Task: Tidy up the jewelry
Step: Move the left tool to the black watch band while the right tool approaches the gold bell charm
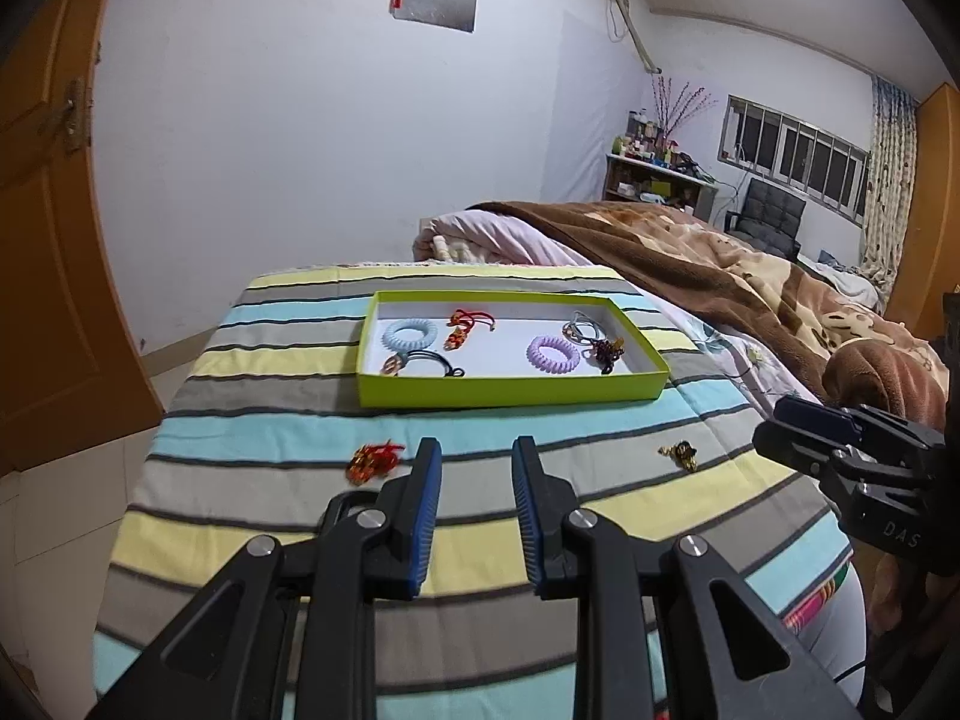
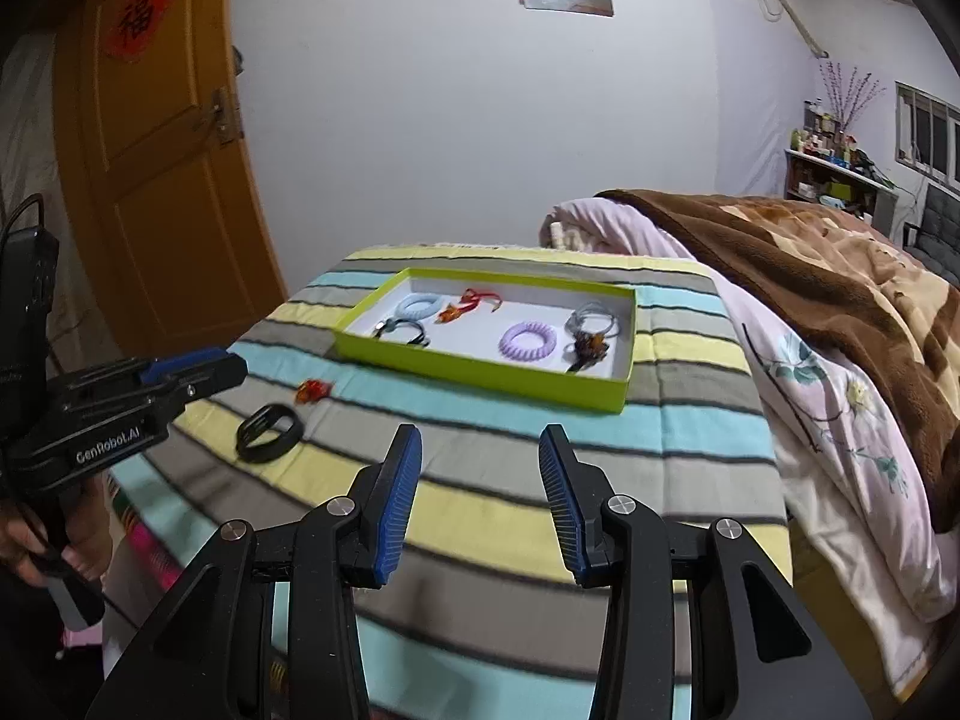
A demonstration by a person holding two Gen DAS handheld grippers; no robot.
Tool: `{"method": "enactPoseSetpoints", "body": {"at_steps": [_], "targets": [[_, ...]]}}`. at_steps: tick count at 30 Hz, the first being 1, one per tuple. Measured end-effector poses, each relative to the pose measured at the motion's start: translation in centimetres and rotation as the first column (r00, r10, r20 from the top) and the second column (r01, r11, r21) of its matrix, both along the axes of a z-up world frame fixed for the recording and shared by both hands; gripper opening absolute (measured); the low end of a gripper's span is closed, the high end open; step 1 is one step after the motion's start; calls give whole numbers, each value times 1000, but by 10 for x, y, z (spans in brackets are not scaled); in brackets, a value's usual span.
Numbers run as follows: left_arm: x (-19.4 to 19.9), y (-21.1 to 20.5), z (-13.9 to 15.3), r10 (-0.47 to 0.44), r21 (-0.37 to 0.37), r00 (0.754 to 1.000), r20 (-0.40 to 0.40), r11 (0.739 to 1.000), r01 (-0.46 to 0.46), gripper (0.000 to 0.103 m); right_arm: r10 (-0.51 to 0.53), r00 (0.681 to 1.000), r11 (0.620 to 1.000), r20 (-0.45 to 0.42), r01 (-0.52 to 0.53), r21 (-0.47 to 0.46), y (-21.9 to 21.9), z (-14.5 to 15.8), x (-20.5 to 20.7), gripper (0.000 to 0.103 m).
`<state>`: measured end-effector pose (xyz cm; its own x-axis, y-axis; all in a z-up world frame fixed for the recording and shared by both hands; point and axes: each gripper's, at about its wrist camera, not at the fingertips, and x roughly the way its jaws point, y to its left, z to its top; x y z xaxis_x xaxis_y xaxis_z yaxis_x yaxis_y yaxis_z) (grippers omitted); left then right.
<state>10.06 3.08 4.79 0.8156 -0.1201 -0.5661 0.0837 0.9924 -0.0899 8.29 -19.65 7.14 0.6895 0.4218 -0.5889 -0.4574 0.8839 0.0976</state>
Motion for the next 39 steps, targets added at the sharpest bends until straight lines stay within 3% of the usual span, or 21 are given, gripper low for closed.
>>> {"method": "enactPoseSetpoints", "body": {"at_steps": [12, 19, 39], "targets": [[-42, -2, -5, 33, 12, 999, 12, 999, -33, 25, -19, 1000, 1000, -13, 19, 1, -17, -13, -41, 42], [-52, 3, -10, 57, 8, 998, 11, 998, -57, 25, -32, 999, 999, -24, 32, 13, -27, -15, -45, 42], [-26, 33, -35, 133, 11, 990, -55, 991, -133, 31, -38, 998, 999, -57, 39, 5, -26, -26, -20, 42]]}}
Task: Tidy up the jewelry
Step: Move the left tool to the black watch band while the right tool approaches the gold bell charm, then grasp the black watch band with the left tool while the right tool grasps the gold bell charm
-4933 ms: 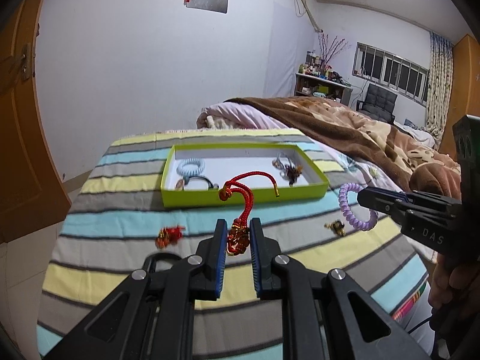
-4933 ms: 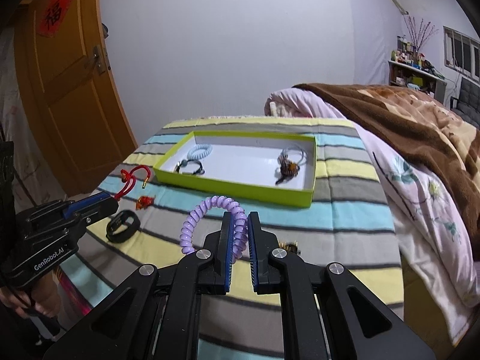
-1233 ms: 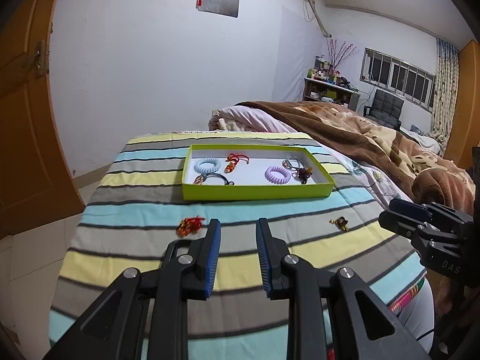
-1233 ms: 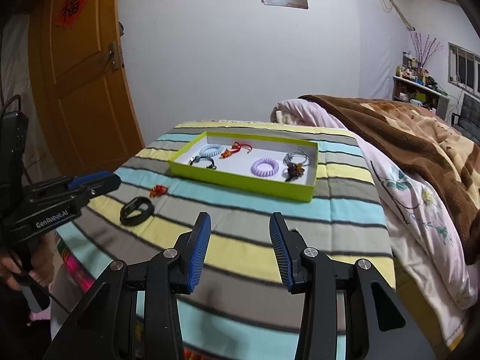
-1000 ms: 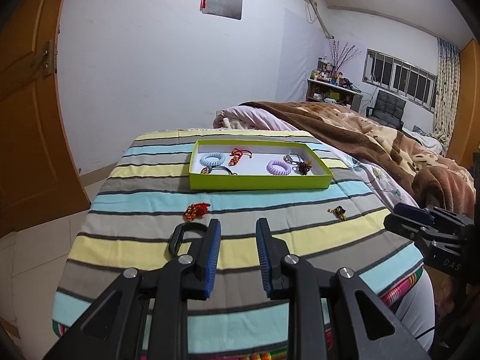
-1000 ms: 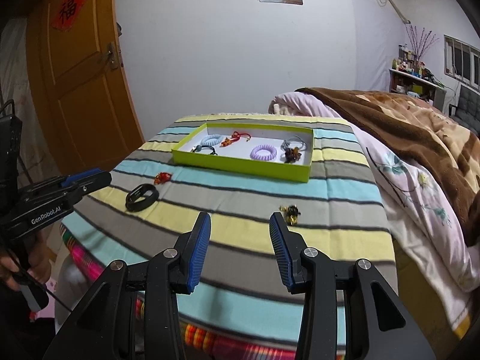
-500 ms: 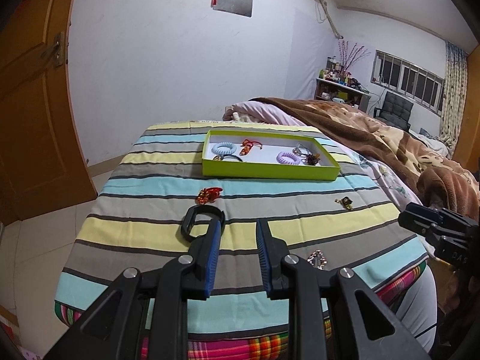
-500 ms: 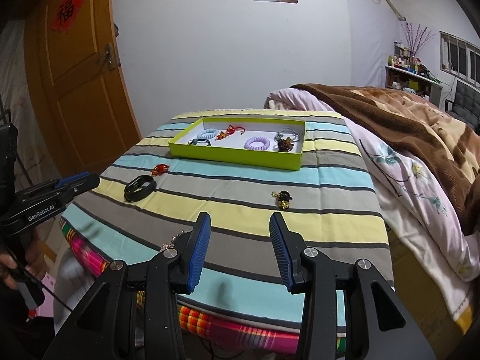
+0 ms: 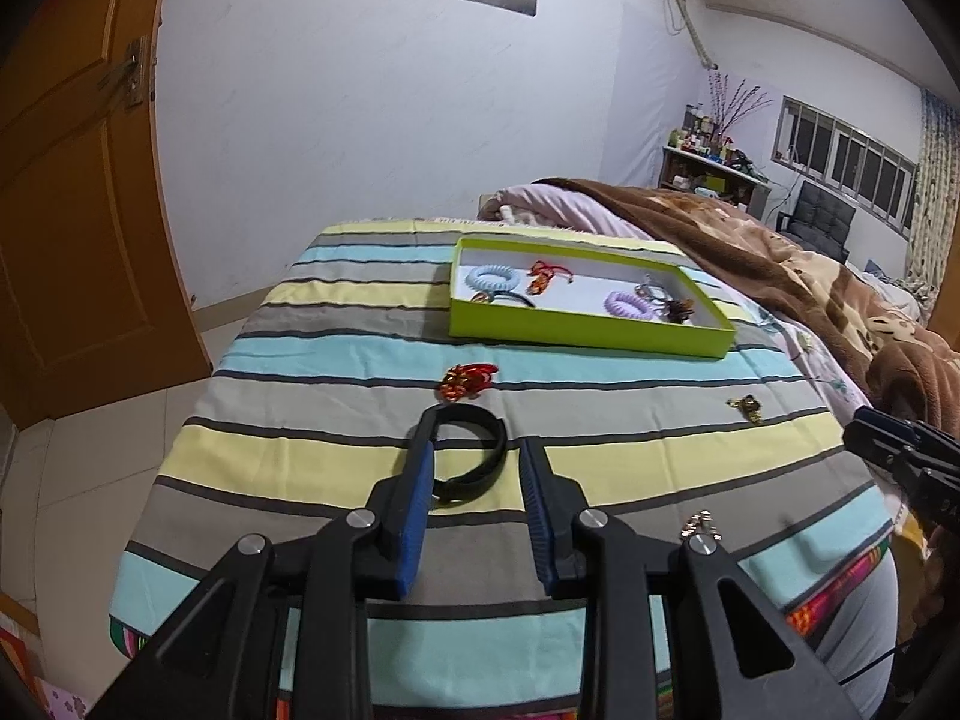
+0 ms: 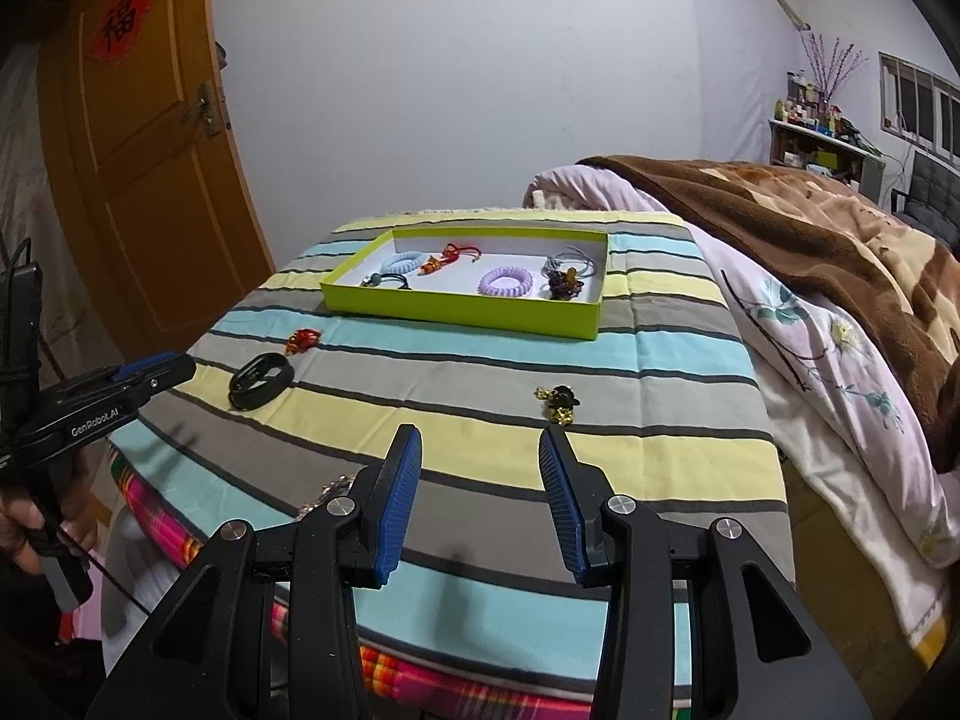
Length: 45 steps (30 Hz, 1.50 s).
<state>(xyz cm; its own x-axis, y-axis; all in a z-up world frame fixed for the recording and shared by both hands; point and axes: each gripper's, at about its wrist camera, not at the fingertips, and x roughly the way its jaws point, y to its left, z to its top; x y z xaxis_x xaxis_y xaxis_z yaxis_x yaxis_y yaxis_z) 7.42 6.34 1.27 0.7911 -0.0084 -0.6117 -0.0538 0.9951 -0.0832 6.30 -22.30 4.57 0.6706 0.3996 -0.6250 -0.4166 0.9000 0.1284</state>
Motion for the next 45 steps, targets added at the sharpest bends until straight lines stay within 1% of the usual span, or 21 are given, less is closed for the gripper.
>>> {"method": "enactPoseSetpoints", "body": {"at_steps": [10, 19, 22, 28, 33, 37, 38, 40, 41, 42, 43, 44, 45], "targets": [[28, 17, -24, 30, -3, 998, -63, 1000, -30, 31, -14, 999, 1000, -31, 13, -16, 3, -13, 27, 42], [44, 21, -39, 23, -7, 995, -100, 1000, -24, 31, -33, 998, 999, -56, 31, -34, 4, -26, 55, 42], [48, 21, -43, 24, -5, 993, -113, 1000, -25, 31, -50, 996, 998, -78, 47, -46, 3, -34, 67, 42], [54, 21, -46, 12, -5, 992, -122, 1000, -13, 31, -62, 988, 997, -138, 56, -49, 3, -47, 88, 42], [61, 22, -48, 18, -10, 990, -143, 1000, -20, 31, -66, 984, 996, -166, 55, -71, 7, -54, 98, 42], [66, 20, -49, 27, 3, 987, -156, 1000, -27, 31, -72, 981, 994, -179, 56, -91, 9, -60, 103, 42], [67, 19, -49, 31, 9, 987, -158, 1000, -30, 31, -74, 981, 994, -178, 57, -95, 10, -60, 104, 40], [68, 17, -50, 38, 25, 987, -157, 999, -34, 29, -87, 982, 990, -170, 67, -120, 11, -60, 105, 31], [68, 15, -50, 38, 32, 987, -156, 999, -33, 26, -92, 981, 989, -168, 70, -129, 12, -61, 105, 23], [68, 13, -50, 37, 40, 987, -155, 999, -31, 26, -94, 982, 988, -167, 72, -137, 12, -61, 106, 20], [68, 12, -50, 41, 52, 987, -153, 998, -33, 25, -93, 982, 987, -166, 69, -142, 13, -61, 105, 20], [68, 11, -50, 45, 63, 988, -150, 997, -36, 19, -92, 982, 987, -164, 68, -146, 13, -61, 105, 19], [68, 11, -49, 49, 68, 988, -147, 997, -39, 18, -91, 982, 986, -162, 67, -150, 14, -60, 105, 18]]}}
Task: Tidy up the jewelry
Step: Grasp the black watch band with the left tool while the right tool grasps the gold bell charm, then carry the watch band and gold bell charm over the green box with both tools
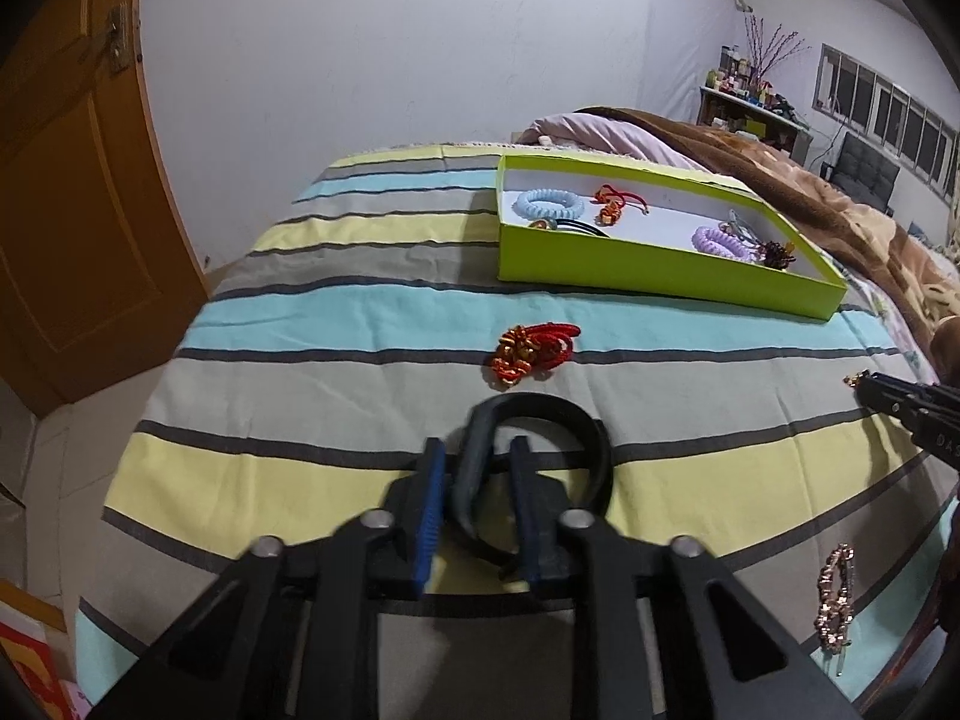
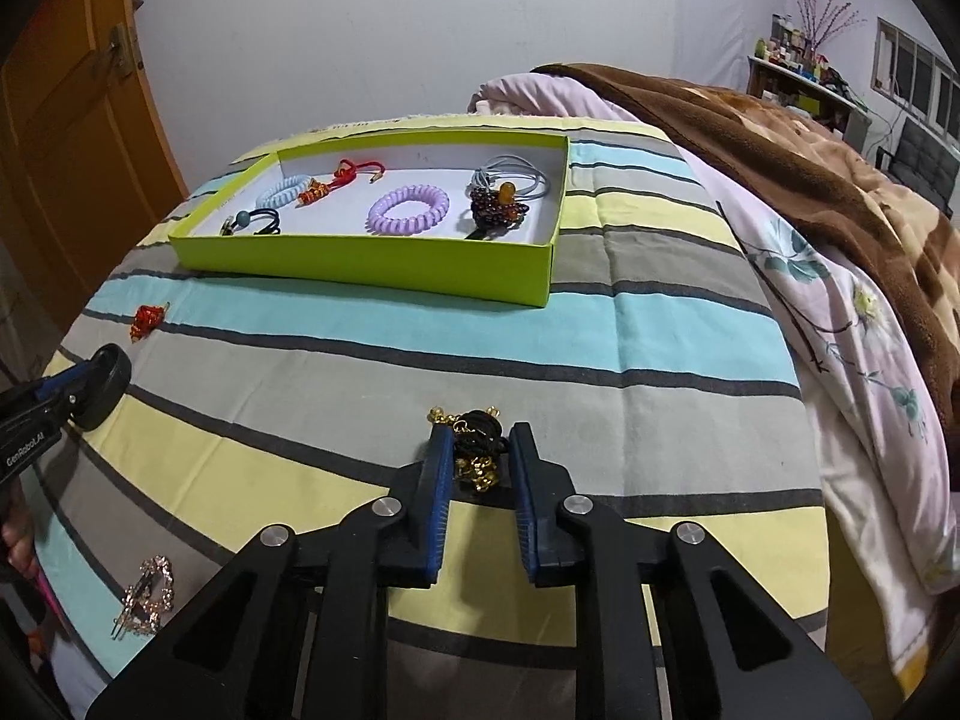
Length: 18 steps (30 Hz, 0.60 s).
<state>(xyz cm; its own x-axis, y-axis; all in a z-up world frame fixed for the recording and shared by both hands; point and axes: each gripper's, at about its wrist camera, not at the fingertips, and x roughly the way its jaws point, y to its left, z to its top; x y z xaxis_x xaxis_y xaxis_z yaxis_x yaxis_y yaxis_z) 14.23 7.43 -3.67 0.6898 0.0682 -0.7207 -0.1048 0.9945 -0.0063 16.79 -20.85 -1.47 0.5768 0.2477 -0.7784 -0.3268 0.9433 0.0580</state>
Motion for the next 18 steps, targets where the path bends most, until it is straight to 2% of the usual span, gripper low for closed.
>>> {"method": "enactPoseSetpoints", "body": {"at_steps": [5, 18], "targets": [[-4, 0, 2, -10, -12, 1000, 6, 1000, 10, 13, 6, 1000, 1000, 6, -6, 5, 0, 1, -4, 17], [-25, -20, 25, -72, -40, 995, 65, 996, 74, 13, 5, 999, 998, 46, -9, 67, -7, 24, -31, 17]]}}
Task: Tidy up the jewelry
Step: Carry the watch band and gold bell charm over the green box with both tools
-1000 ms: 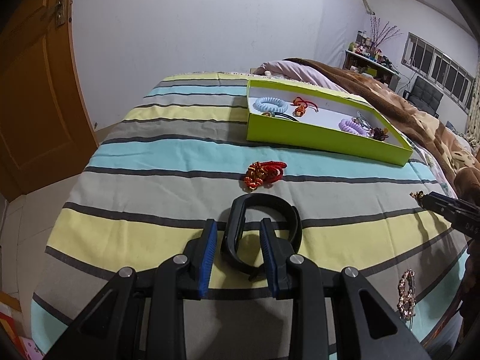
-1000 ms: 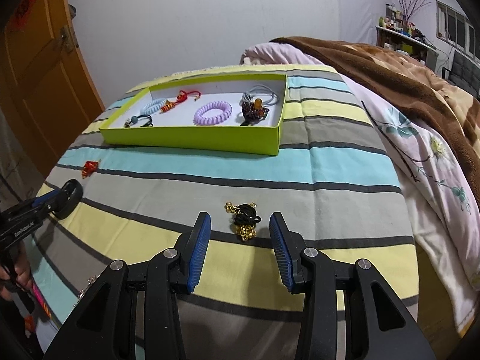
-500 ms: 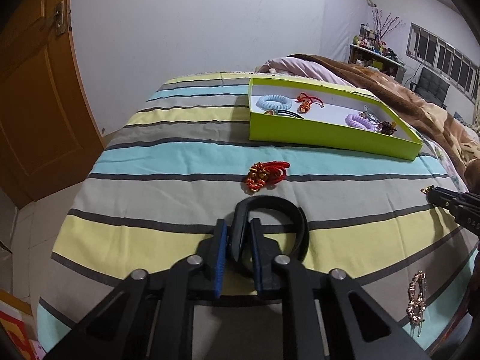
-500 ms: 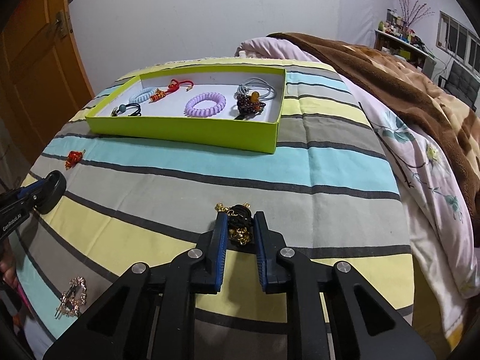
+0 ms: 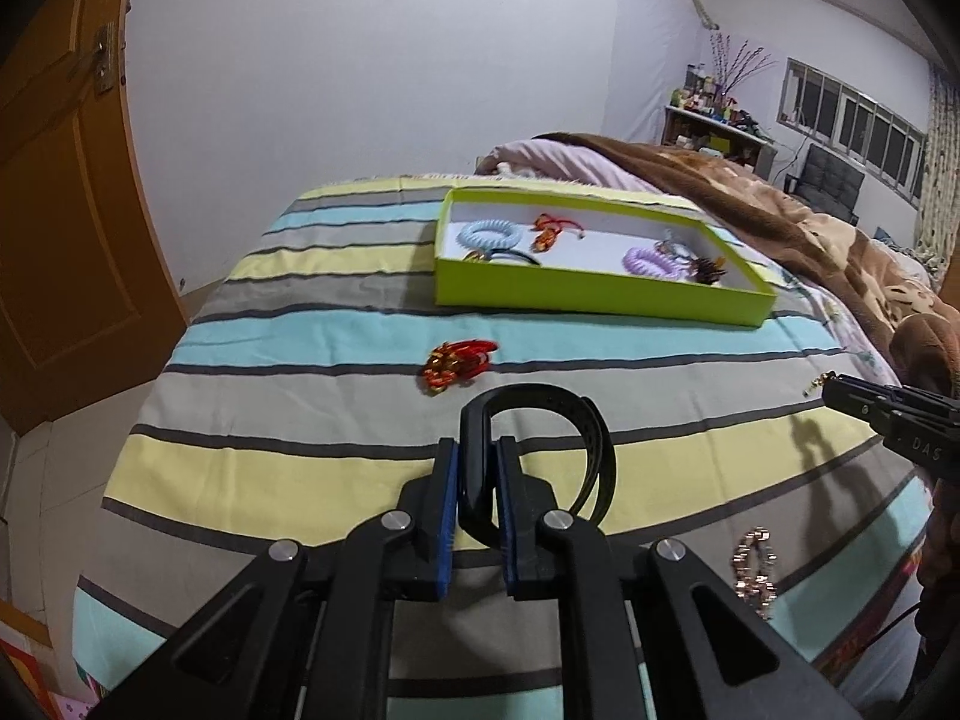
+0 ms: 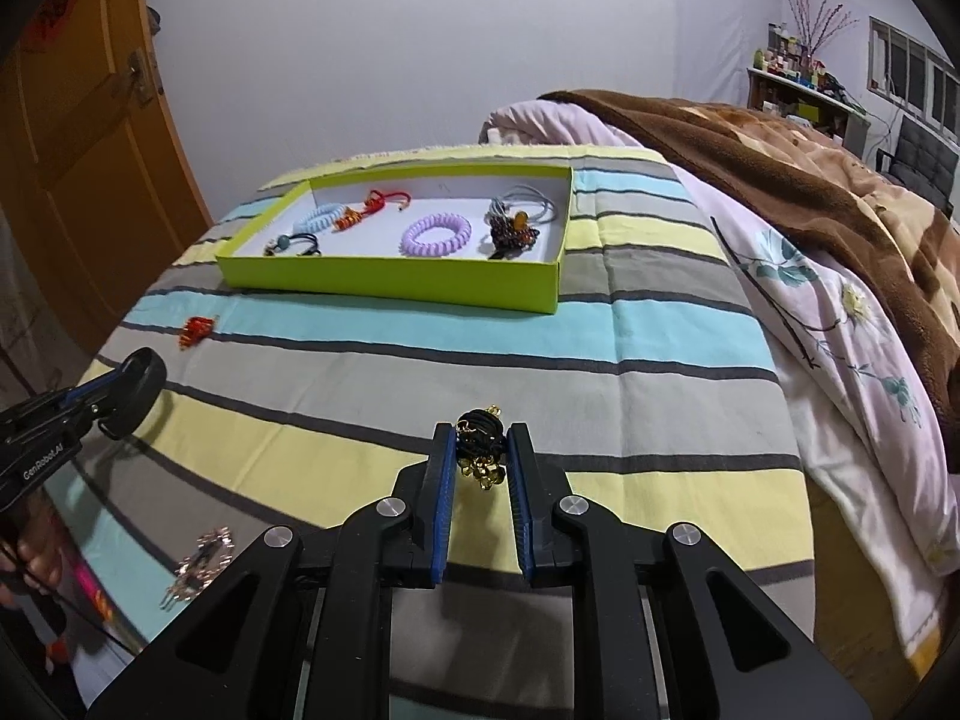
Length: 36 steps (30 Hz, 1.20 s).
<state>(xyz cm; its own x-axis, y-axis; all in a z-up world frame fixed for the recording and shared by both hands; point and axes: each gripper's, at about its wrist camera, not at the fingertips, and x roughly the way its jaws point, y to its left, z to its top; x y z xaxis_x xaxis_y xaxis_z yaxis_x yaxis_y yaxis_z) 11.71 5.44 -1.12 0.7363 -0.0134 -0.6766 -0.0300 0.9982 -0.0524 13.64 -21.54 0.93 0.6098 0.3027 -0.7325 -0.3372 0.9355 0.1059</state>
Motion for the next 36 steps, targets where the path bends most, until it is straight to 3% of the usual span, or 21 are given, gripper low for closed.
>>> {"method": "enactPoseSetpoints", "body": {"at_steps": [16, 36], "targets": [[0, -29, 38, -54, -3, 995, 85, 998, 55, 13, 50, 995, 997, 92, -56, 61, 8, 42, -13, 17], [65, -44, 64, -101, 24, 986, 133, 995, 99, 13, 103, 982, 993, 155, -112, 49, 32, 62, 32, 17]]}}
